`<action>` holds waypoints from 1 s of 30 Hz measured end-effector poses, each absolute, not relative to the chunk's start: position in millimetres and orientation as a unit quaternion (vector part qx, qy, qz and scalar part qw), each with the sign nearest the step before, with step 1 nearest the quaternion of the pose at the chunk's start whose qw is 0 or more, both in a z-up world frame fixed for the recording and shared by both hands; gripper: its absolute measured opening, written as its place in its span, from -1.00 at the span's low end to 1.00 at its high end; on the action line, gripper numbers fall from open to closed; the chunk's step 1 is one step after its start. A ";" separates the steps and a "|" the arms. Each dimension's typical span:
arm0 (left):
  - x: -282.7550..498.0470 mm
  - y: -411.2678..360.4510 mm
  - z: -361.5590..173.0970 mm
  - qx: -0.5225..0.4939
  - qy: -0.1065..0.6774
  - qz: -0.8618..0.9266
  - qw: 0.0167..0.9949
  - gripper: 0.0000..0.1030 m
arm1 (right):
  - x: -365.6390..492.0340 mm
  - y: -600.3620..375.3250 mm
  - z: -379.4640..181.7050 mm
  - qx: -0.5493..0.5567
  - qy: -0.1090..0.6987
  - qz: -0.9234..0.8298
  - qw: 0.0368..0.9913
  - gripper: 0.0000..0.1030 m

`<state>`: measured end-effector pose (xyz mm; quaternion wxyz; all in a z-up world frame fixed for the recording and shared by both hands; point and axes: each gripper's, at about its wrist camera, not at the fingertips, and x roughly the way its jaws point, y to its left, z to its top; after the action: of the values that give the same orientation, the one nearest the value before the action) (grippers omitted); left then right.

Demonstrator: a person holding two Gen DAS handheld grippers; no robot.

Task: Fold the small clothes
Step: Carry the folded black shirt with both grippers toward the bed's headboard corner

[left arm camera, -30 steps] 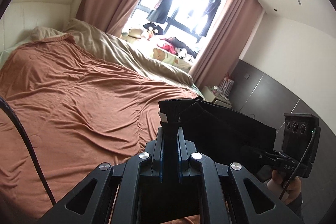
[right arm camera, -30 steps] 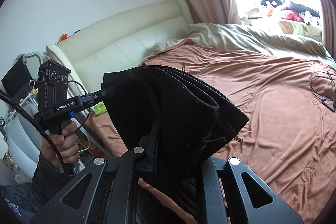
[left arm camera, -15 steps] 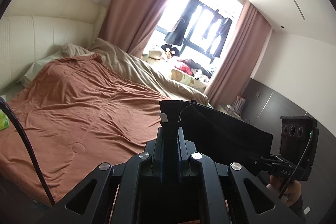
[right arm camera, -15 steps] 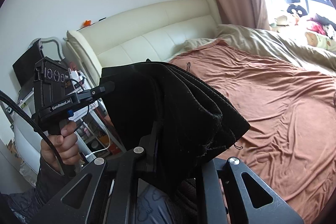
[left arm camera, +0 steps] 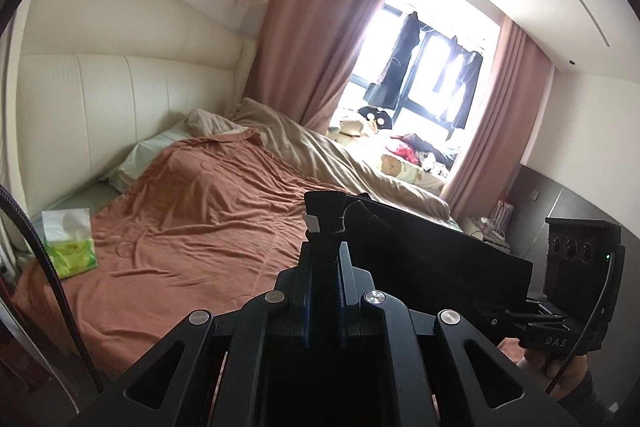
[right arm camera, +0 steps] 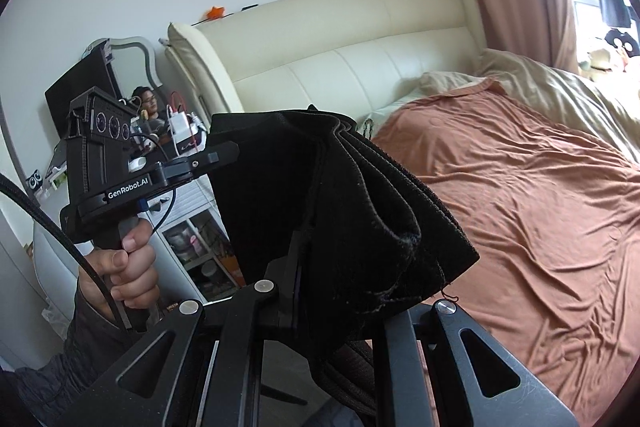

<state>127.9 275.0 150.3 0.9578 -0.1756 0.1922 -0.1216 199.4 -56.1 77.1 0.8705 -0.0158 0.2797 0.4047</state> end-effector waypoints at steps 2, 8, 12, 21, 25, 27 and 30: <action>128.5 292.3 148.7 -0.175 0.188 -0.110 0.960 -0.81 | 207.6 -43.4 73.6 -0.016 0.279 0.415 0.866 -0.83; 136.3 345.2 137.1 -0.200 0.180 -0.070 0.961 -0.81 | 237.8 -2.8 60.3 -0.011 0.284 0.442 0.851 -0.83; 142.0 371.9 129.9 -0.207 0.179 -0.045 0.961 -0.81 | 254.2 22.7 49.6 -0.015 0.289 0.461 0.839 -0.83; 155.1 423.6 117.4 -0.226 0.178 0.003 0.958 -0.81 | 287.3 76.0 24.3 -0.018 0.307 0.488 0.816 -0.83; 164.5 436.5 112.0 -0.223 0.186 0.020 0.957 -0.81 | 305.2 95.6 14.2 -0.011 0.321 0.495 0.807 -0.83; 171.2 440.9 107.8 -0.223 0.190 0.026 0.956 -0.81 | 315.9 100.6 8.4 -0.003 0.328 0.493 0.806 -0.83; 185.7 446.3 98.3 -0.221 0.198 0.035 0.954 -0.81 | 335.9 103.6 -4.0 0.011 0.340 0.492 0.802 -0.83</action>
<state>185.7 446.3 98.3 0.9543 -0.2214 0.1978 0.0345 335.9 103.6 -4.0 0.8016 0.0108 0.3397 0.4919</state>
